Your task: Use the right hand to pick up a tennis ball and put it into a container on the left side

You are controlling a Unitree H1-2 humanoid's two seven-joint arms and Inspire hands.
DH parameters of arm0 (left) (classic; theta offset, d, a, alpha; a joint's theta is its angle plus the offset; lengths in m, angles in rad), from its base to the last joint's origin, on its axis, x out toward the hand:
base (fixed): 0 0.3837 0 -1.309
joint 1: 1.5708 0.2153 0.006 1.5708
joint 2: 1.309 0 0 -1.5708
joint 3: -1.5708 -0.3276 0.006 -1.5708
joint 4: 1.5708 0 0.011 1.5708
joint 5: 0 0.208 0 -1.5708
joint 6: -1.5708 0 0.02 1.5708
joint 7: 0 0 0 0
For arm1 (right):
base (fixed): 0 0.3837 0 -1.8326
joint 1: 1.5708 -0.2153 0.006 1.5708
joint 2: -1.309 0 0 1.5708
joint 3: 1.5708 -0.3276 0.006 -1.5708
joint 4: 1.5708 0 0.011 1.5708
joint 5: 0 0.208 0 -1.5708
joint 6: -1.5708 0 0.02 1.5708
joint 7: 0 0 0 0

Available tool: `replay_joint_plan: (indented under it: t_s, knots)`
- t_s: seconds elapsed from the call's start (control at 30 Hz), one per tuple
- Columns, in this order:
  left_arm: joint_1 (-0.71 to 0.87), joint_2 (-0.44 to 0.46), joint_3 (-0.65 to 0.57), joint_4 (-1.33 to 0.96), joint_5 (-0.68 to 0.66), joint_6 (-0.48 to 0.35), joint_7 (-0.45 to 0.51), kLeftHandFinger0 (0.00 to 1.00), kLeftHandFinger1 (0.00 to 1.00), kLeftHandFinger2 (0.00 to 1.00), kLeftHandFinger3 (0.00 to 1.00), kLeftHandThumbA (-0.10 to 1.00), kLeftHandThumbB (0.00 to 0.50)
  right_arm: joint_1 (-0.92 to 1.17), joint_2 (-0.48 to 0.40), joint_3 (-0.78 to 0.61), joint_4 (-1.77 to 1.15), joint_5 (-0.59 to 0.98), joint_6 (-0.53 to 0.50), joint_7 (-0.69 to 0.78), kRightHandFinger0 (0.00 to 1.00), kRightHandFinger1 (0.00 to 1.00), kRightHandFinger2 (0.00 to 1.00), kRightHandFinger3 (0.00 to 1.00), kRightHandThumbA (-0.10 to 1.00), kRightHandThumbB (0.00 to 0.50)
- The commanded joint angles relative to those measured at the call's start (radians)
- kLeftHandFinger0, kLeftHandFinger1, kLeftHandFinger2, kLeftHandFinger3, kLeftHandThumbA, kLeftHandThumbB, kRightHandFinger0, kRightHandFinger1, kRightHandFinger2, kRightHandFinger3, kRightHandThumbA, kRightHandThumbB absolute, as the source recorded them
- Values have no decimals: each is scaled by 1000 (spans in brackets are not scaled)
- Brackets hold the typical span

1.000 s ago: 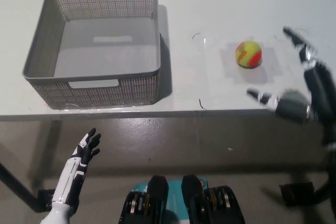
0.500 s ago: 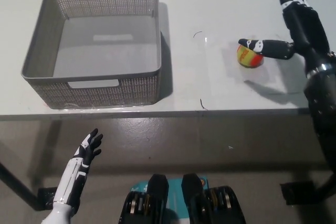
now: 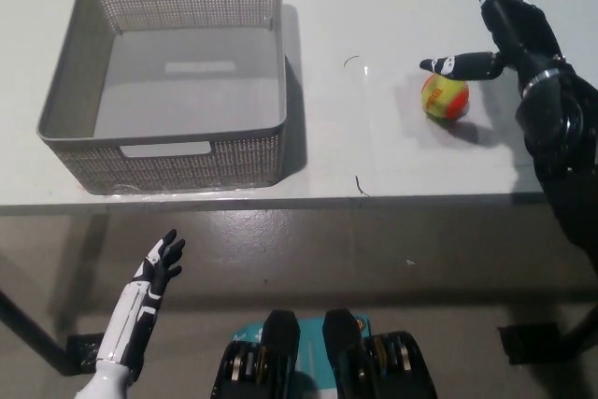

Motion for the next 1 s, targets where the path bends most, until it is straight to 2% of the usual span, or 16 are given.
replay_joint_plan:
  t_s: [0.0,0.5,0.73,0.97]
  knots:
    - [-6,4,-6,-21,6,-43,-3,1000,1000,1000,1000,1000,72,-94,3,8,56,14,19,4,1000,1000,1000,1000,1000,437]
    - [1,-2,-8,-17,14,-47,4,1000,1000,1000,1000,1000,57,-193,52,21,440,67,-65,-62,1000,1000,1000,1000,1000,449]
    - [1,-2,-10,-19,9,-42,-2,1000,1000,1000,1000,1000,58,-224,74,13,590,108,-114,-95,1000,1000,1000,1000,1000,473]
    - [-2,3,-10,-13,14,-51,-2,1000,1000,1000,1000,1000,64,-234,83,21,657,125,-140,-119,1000,1000,1000,1000,1000,459]
